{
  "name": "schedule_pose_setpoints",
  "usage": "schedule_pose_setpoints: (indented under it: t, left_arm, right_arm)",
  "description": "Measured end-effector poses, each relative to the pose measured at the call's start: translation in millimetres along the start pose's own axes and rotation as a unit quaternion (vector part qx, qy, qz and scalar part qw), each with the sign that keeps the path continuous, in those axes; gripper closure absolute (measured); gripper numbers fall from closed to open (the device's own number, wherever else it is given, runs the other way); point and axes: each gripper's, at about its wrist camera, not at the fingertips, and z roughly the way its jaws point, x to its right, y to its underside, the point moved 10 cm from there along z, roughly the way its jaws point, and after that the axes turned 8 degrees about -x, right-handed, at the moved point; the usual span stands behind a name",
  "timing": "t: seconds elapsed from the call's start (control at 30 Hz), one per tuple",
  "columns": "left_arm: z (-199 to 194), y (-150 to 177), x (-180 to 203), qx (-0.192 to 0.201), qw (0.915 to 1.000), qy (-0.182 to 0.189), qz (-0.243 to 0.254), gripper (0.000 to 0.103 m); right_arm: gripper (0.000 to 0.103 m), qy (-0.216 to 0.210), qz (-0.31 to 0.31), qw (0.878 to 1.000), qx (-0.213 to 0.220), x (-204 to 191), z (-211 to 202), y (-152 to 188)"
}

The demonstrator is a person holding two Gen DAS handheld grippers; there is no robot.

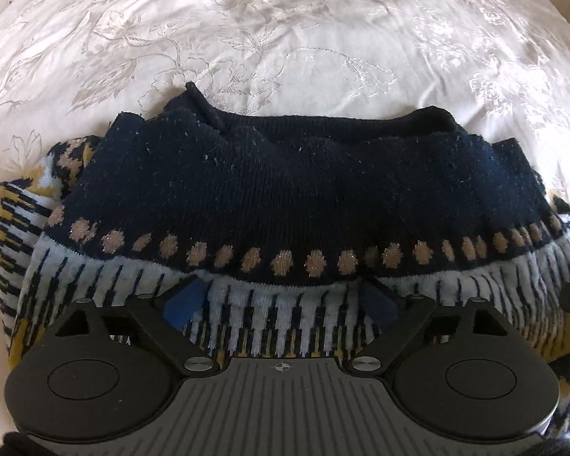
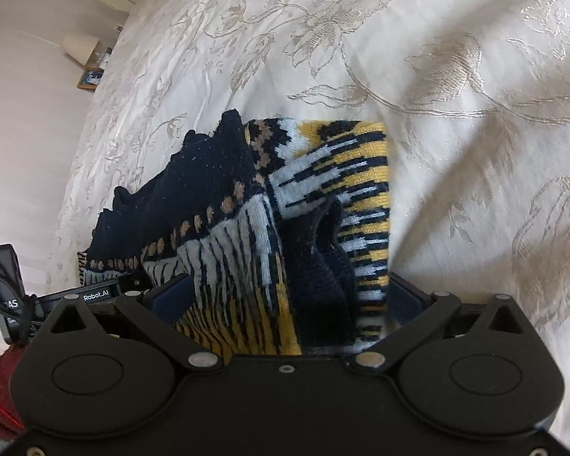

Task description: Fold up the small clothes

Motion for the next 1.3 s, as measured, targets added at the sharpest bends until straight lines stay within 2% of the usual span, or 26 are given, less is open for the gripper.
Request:
schedule_pose_setpoints:
  t: [0.17, 0.2, 0.23, 0.27, 0.3, 0.37, 0.43, 0.57, 0.7, 0.8, 1.07, 1.3]
  left_arm:
    - [6.4, -7.9, 0.9, -0.017, 0.9998, -0.004, 0.000, 0.008]
    - [7.0, -8.9, 1.1, -0.021, 0.9998, -0.005, 0.001, 0.007]
    - [5.9, -7.5, 1.8, -0.022, 0.9997, -0.005, 0.002, 0.007]
    - [6.6, -8.4, 1.9, -0.023, 0.9997, -0.006, 0.003, 0.006]
    - [7.4, -10.3, 2.1, -0.024, 0.9997, -0.006, 0.004, 0.006]
    - [6.3, -12.2, 3.1, -0.020, 0.9998, -0.005, 0.007, 0.006]
    - [-3.0, -13.3, 2.9, -0.014, 0.9998, -0.008, 0.010, 0.011]
    - [-42.0, -3.6, -4.6, 0.028, 0.9993, -0.022, -0.013, 0.015]
    - [-85.7, 22.8, -17.5, 0.062, 0.9975, -0.028, -0.022, 0.015]
    - [-105.7, 49.4, -28.2, 0.073, 0.9968, -0.026, -0.018, 0.015]
    - [-124.2, 98.9, -66.5, 0.074, 0.9967, 0.025, -0.023, 0.015]
    - [-134.0, 114.5, -106.1, 0.091, 0.9946, 0.050, -0.009, 0.015]
  right_arm:
    - [0.000, -0.001, -0.025, 1.000, 0.005, -1.3, -3.8, 5.4]
    - [0.006, -0.005, -0.026, 1.000, 0.004, -2.1, -5.1, 6.1]
    - [0.016, -0.010, -0.025, 1.000, 0.005, -3.1, -6.9, 6.5]
    - [0.051, -0.012, -0.024, 1.000, 0.006, -3.7, -9.1, 6.6]
    - [0.068, -0.016, -0.020, 1.000, 0.003, -4.0, -10.1, 7.8]
    - [0.069, -0.015, -0.012, 1.000, -0.004, -6.0, -10.3, 8.7]
    - [0.069, -0.006, -0.034, 0.999, 0.006, -15.6, -16.6, 8.3]
    - [0.070, -0.011, -0.041, 0.999, 0.015, -33.7, -34.8, 8.5]
    - [0.070, -0.013, -0.048, 0.999, 0.014, -52.5, -48.9, 8.0]
    - [0.070, -0.001, -0.055, 0.998, 0.017, -70.6, -53.1, 6.5]
    - [0.072, 0.024, -0.058, 0.997, 0.036, -136.4, -49.3, 7.7]
    - [0.072, 0.030, -0.087, 0.995, 0.042, -215.4, -16.1, 17.9]
